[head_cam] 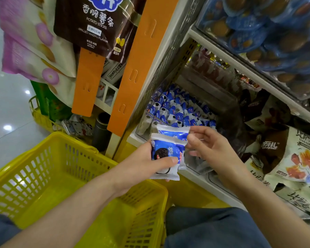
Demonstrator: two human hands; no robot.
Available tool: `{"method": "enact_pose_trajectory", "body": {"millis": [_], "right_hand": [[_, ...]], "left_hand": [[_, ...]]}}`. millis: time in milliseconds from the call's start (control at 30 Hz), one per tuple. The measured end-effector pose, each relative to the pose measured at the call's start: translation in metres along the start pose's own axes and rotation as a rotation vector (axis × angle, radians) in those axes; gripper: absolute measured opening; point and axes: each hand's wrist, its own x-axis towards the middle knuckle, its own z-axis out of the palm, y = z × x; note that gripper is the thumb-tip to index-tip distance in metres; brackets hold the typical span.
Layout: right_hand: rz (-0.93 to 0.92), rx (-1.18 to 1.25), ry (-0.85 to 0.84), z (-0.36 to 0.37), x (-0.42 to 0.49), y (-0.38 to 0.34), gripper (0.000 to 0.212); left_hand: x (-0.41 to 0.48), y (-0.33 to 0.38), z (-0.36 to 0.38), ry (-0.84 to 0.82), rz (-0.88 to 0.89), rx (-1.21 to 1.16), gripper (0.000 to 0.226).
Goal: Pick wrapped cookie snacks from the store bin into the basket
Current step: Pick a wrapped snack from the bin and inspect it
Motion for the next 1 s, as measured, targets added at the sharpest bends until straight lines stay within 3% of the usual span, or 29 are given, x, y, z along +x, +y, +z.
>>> {"method": "enact_pose_trajectory", "body": {"millis": [100, 167, 233, 333, 400, 467, 533, 633, 733, 900, 1000], "right_hand": [[0.083, -0.094, -0.233, -0.003, -0.002, 0.001, 0.027], [0.084, -0.087, -0.259, -0.004, -0.003, 0.000, 0.025], [0.051, -0.079, -0.180, -0.010, 0.002, -0.003, 0.025], [-0.001, 0.016, 0.069, -0.030, 0.017, -0.011, 0.019], [-0.058, -0.164, 0.269, -0.047, 0.032, -0.011, 0.011], [-0.049, -0.494, 0.359, -0.058, 0.048, -0.007, 0.010], [0.008, -0.718, 0.305, -0.059, 0.059, 0.000, 0.014], [0.101, -0.854, 0.146, -0.056, 0.068, 0.014, 0.022], [0.212, -0.922, 0.043, -0.057, 0.073, 0.022, 0.028], [0.366, -0.987, -0.170, -0.059, 0.076, 0.022, 0.017], [0.375, -0.964, -0.195, -0.058, 0.081, 0.025, 0.019]], "left_hand": [[-0.001, 0.001, 0.003, -0.028, -0.003, 0.041, 0.035], [-0.001, -0.001, 0.005, -0.025, -0.003, 0.043, 0.040], [0.000, 0.000, 0.004, -0.002, 0.000, 0.017, 0.039], [0.002, 0.002, -0.001, 0.061, 0.021, -0.028, 0.035], [0.003, 0.002, -0.003, 0.088, 0.034, -0.042, 0.033], [0.004, 0.001, -0.002, 0.093, 0.054, -0.053, 0.029], [0.005, 0.000, -0.001, 0.091, 0.061, -0.058, 0.026], [0.006, 0.000, -0.001, 0.098, 0.069, -0.048, 0.028], [0.007, 0.001, -0.003, 0.108, 0.077, -0.042, 0.028], [0.007, 0.000, -0.004, 0.104, 0.058, -0.056, 0.032], [0.007, 0.001, -0.003, 0.099, 0.057, -0.057, 0.034]]}}
